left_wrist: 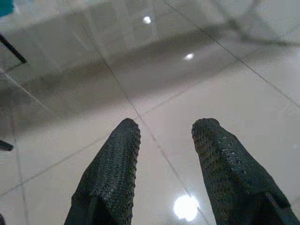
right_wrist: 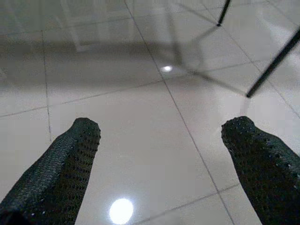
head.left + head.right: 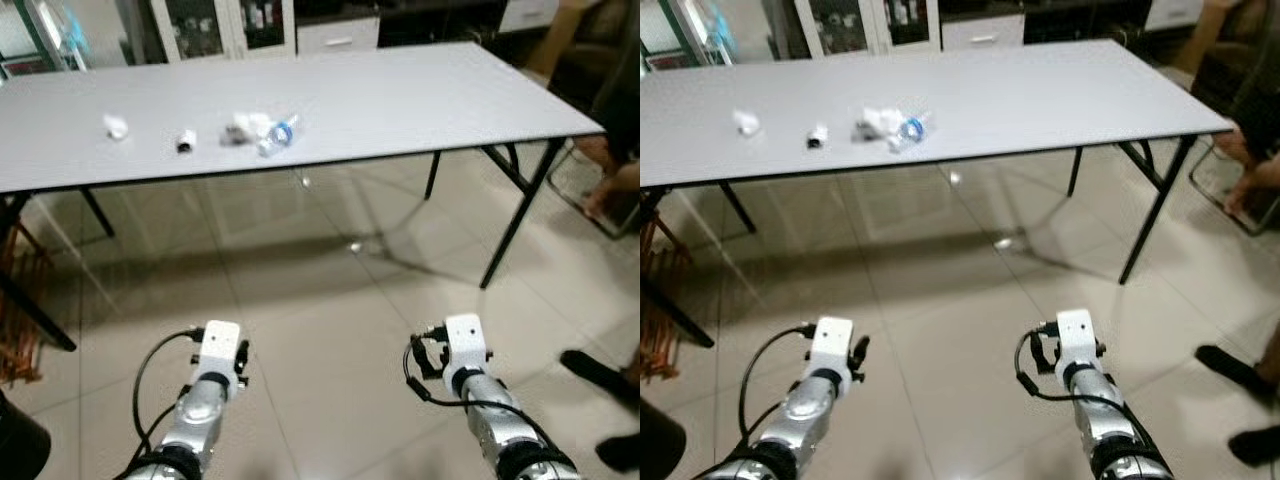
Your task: Picking trash to rubbish bin
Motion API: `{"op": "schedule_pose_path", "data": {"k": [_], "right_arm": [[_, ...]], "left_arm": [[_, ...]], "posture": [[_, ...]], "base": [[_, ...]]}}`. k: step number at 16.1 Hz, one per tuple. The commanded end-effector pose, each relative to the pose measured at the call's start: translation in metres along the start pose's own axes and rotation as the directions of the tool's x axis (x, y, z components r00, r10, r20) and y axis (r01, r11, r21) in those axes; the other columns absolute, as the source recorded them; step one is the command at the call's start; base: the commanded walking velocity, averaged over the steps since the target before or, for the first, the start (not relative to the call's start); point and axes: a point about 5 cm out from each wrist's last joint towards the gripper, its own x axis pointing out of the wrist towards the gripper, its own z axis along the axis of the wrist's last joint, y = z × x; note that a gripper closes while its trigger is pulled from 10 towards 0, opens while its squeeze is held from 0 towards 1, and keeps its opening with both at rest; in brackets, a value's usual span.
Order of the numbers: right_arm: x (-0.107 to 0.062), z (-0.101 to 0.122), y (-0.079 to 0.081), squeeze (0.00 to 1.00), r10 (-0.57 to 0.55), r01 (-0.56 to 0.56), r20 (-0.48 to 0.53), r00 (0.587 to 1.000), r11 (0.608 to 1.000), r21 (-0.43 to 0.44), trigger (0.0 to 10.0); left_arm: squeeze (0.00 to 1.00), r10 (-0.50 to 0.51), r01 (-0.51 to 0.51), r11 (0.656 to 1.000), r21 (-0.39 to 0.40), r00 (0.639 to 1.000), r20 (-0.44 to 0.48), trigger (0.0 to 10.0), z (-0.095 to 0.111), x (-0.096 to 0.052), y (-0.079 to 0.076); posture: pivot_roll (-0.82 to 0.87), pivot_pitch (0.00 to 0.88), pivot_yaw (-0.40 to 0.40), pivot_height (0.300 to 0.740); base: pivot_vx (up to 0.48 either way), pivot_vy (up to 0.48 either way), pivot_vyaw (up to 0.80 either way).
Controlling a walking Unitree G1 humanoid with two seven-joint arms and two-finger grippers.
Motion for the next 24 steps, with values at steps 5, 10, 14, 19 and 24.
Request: {"op": "schedule_pose_path", "data": {"k": [5, 10, 14, 19, 24], "right_arm": [[0.003, 0.006, 0.007, 0.00, 0.018, -0.018, 0.021, 1.000, 1.000, 0.009, 10.0], [0.005, 0.024, 0.000, 0.00, -0.030, 0.023, 0.134, 0.991, 0.998, 0.055, 10.0], [-0.001, 0.067, -0.023, 0.00, -0.193, 0.170, 0.405, 0.894, 0.981, 0.093, 10.0], [-0.005, 0.102, -0.025, 0.00, -0.230, 0.221, 0.555, 0.799, 0.972, 0.084, 10.0], [-0.010, 0.127, -0.029, 0.00, -0.284, 0.243, 0.620, 0.732, 0.958, 0.151, 10.0]], "left_arm": [[0.00, 0.020, -0.020, 1.000, 0.006, 1.000, 0.001, 10.0, 0.002, 0.001, 0.006], [0.00, 0.037, -0.039, 0.999, 0.020, 0.992, 0.121, 10.0, 0.025, 0.006, 0.009], [0.00, 0.059, -0.063, 0.998, 0.000, 0.929, 0.365, 10.0, 0.070, 0.008, 0.007], [0.00, -0.015, -0.036, 0.996, 0.085, 0.843, 0.537, 10.0, 0.114, 0.008, -0.006], [0.00, -0.042, -0.036, 0.994, 0.101, 0.735, 0.677, 10.0, 0.164, 0.001, -0.007]], "posture": [[-0.05, 0.023, 0.019, 0.740], [-0.04, 0.038, 0.013, 0.740], [-0.04, 0.051, 0.006, 0.740], [-0.04, 0.059, 0.022, 0.740], [-0.05, 0.071, 0.038, 0.740]], "base": [[0.400, 0.000, 0.00], [0.400, 0.000, 0.00], [0.410, 0.000, 0.00], [0.416, 0.000, 0.00], [0.416, 0.000, 0.00]]}}
